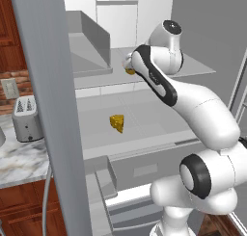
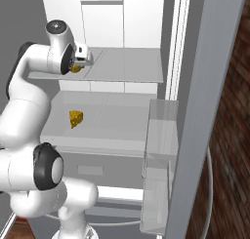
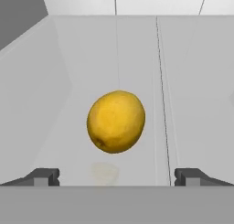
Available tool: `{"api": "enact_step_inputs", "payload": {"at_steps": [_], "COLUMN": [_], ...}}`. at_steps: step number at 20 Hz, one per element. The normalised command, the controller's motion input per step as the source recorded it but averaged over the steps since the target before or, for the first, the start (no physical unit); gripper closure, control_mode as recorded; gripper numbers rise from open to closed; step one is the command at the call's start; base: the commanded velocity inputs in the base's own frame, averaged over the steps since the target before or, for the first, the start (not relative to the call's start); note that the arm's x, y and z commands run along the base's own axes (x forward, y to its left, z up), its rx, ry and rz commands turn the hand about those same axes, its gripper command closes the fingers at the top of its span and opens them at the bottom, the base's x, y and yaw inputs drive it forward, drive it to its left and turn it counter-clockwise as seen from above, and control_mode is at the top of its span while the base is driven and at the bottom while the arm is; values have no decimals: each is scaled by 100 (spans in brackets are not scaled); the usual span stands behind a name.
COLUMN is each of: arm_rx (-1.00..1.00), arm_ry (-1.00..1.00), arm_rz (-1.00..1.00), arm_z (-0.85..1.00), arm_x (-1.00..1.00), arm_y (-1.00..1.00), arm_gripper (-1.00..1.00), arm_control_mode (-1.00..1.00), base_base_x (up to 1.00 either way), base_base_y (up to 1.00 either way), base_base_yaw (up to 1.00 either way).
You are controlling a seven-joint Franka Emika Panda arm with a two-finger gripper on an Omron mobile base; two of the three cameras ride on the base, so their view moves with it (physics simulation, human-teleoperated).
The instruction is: Take the cheese, fish, and lemon from the fridge and place them on the plate on the dining counter to create an appetizer plate.
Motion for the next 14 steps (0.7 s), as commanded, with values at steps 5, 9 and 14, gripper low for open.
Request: {"api": "enact_step_inputs", "payload": {"at_steps": [5,9,14], "arm_rx": [0,0,0], "arm_ry": [0,0,0], "arm_rz": [0,0,0], "arm_z": [-13,-18,-13], "arm_x": [32,34,32], "arm_y": [8,8,7], "arm_gripper": [-100,-100,-100], "arm_control_mode": [-100,-100,-100], "base_base_x": [0,0,0], "base_base_y": [0,0,0], "base_base_yaw": [0,0,0]}}
